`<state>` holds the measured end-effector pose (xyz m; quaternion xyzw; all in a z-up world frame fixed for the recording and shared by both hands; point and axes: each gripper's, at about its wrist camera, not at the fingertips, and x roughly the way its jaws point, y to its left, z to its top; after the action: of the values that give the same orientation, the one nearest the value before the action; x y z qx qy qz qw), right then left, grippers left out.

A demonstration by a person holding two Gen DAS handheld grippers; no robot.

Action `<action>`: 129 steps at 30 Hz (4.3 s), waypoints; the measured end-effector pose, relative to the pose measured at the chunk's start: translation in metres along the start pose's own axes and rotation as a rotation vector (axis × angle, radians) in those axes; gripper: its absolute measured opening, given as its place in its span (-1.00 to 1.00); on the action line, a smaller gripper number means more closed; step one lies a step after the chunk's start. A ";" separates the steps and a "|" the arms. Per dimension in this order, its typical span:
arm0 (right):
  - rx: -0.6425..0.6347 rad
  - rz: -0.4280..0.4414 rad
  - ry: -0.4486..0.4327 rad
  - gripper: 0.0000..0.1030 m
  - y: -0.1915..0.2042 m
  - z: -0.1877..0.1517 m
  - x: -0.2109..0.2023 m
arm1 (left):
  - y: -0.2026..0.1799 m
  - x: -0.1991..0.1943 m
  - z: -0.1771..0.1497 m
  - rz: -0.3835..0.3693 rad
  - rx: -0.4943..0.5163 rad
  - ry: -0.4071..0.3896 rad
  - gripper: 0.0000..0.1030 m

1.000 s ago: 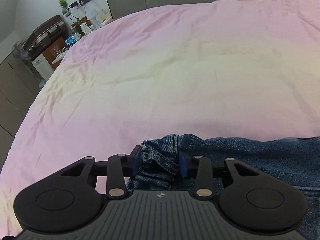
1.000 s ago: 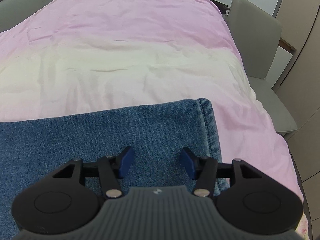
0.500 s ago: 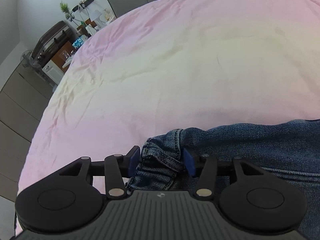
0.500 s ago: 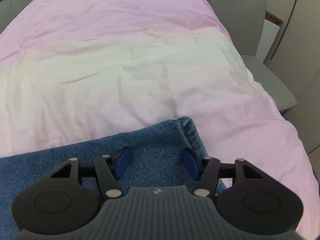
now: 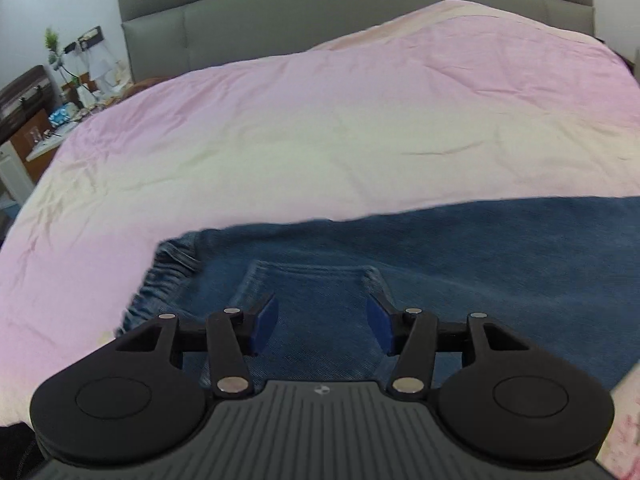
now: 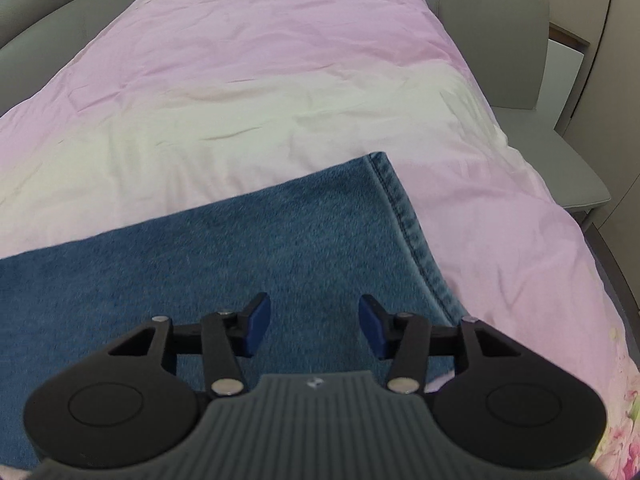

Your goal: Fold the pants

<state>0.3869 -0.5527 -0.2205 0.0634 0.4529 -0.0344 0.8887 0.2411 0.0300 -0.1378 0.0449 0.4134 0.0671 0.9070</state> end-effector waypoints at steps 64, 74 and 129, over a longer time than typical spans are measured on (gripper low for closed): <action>0.766 -0.002 -0.120 -0.83 -0.149 -0.162 -0.144 | -0.016 -0.001 -0.140 -0.277 -0.644 0.213 -0.65; 0.727 -0.073 -0.027 -0.52 -0.154 -0.191 -0.119 | -0.023 -0.005 -0.140 -0.196 -0.533 0.281 -0.49; 0.699 0.386 -0.159 -0.86 -0.143 -0.149 -0.143 | -0.390 0.030 -0.112 -0.590 0.599 0.177 -0.59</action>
<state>0.1665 -0.6722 -0.2036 0.4427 0.3237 -0.0236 0.8359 0.2088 -0.3470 -0.2865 0.1800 0.4862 -0.3146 0.7952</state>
